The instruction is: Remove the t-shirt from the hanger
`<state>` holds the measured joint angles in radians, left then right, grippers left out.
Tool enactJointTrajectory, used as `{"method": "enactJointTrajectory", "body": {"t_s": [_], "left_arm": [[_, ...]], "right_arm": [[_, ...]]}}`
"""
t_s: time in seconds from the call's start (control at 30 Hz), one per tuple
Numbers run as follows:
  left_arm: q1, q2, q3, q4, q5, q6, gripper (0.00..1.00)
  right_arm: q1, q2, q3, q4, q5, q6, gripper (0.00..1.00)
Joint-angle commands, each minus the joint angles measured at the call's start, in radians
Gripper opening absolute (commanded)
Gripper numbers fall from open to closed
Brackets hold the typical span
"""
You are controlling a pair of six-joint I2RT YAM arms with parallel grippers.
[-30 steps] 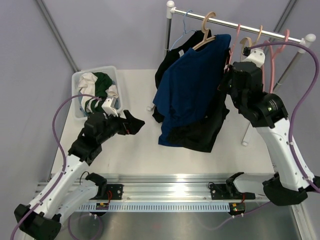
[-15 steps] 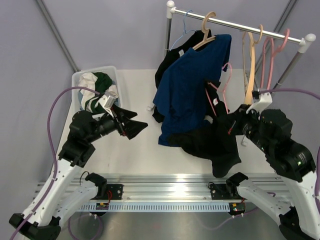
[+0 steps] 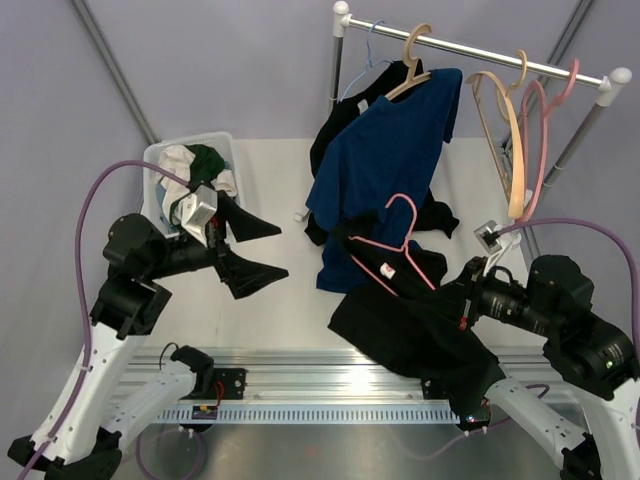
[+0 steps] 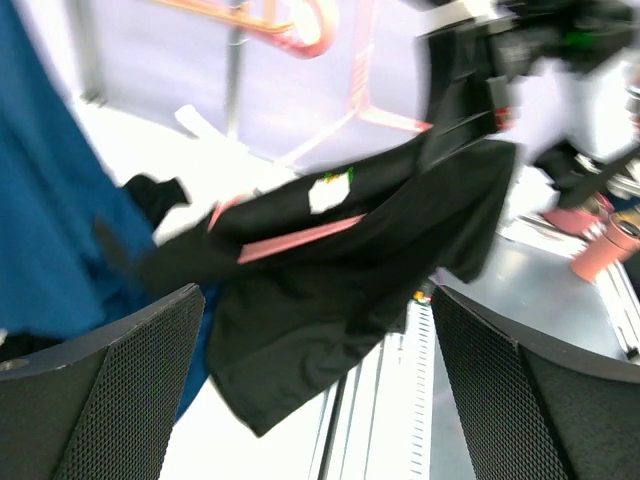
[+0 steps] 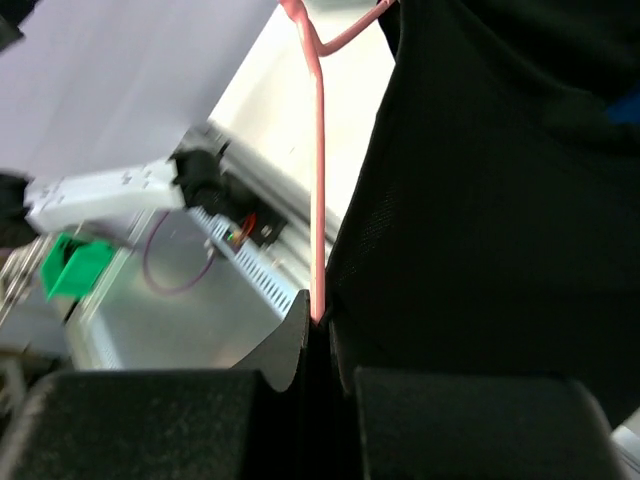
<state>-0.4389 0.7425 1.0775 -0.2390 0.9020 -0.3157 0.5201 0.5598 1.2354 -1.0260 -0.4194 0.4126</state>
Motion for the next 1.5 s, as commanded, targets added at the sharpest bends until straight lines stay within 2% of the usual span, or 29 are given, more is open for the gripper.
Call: {"method": "enactJointTrajectory", "body": {"t_s": [0.0,0.13,0.23,0.47,0.7,0.87,1.03,1.3,1.4,1.47], "left_arm": [[-0.007,0.001,0.029,0.070,0.167,-0.028,0.99],[-0.020,-0.012,0.016,0.107,0.169,-0.016,0.99],[-0.029,0.000,-0.002,0.148,0.175,-0.016,0.98],[-0.081,0.080,-0.073,0.410,0.155,-0.147,0.95],[-0.214,0.195,-0.073,0.657,0.103,-0.295,0.91],[-0.323,0.264,-0.013,0.613,0.051,-0.237,0.87],[-0.343,0.313,0.019,0.566,0.026,-0.215,0.72],[-0.353,0.327,-0.030,0.618,0.025,-0.212,0.59],[-0.357,0.330,-0.042,0.633,0.017,-0.220,0.45],[-0.360,0.331,-0.045,0.636,0.015,-0.221,0.41]], "right_arm": [[-0.002,0.011,-0.040,0.105,-0.245,-0.041,0.00],[-0.002,0.015,-0.099,0.231,-0.467,-0.032,0.00],[0.000,0.017,-0.152,0.346,-0.541,-0.002,0.00],[-0.002,0.048,-0.237,0.638,-0.624,0.098,0.00],[-0.002,0.112,-0.261,0.727,-0.628,0.100,0.00],[-0.002,0.147,-0.290,0.774,-0.634,0.086,0.00],[-0.002,0.175,-0.300,0.779,-0.625,0.072,0.00],[-0.002,0.198,-0.307,0.822,-0.601,0.094,0.00],[-0.002,0.200,-0.318,0.845,-0.598,0.109,0.00],[-0.002,0.200,-0.323,0.856,-0.596,0.117,0.00]]}}
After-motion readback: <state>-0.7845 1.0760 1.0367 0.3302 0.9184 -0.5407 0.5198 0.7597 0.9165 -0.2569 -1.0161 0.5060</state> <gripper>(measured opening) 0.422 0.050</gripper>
